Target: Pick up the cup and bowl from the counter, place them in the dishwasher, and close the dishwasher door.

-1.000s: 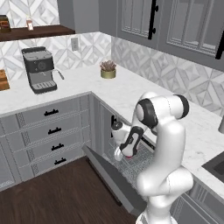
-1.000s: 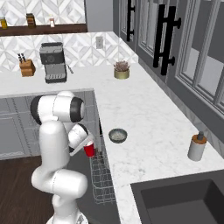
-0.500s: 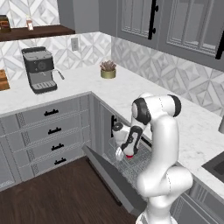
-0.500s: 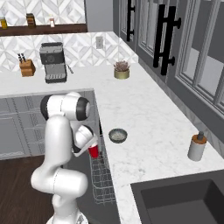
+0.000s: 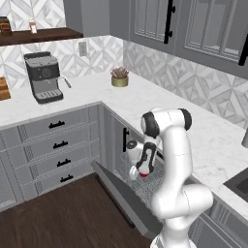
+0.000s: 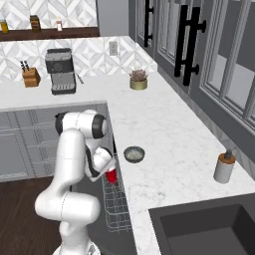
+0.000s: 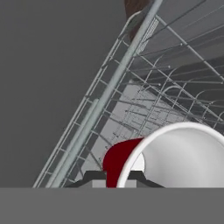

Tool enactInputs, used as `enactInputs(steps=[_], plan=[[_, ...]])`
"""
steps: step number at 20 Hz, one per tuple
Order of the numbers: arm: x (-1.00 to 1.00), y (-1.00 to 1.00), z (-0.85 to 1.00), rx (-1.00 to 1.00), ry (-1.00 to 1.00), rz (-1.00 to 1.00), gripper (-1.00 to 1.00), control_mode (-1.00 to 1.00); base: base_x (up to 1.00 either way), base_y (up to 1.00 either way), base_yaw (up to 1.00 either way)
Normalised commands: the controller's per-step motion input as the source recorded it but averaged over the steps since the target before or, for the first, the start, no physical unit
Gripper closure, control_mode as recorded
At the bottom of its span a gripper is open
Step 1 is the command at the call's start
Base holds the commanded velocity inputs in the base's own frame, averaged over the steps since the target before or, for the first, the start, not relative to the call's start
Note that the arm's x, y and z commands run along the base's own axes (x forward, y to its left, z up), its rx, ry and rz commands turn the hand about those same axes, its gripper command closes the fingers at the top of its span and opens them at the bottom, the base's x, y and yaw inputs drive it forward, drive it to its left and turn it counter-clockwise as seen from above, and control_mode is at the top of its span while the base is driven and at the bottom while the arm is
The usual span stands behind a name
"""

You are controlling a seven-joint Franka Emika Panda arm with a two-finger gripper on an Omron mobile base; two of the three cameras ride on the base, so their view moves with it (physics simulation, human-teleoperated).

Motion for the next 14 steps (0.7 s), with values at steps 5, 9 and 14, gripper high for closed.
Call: enactInputs(steps=[5,9,14], plan=[[0.05,0.0,-0.58,0.0,0.03,0.05,1.0,-1.0,0.0,0.0,0.0],[0.0,0.03,-0.51,0.0,0.03,0.02,1.0,-1.0,0.0,0.0,0.0],[-0.03,0.22,-0.49,0.0,0.1,0.0,-1.0,-1.0,0.0,0.0,0.0]])
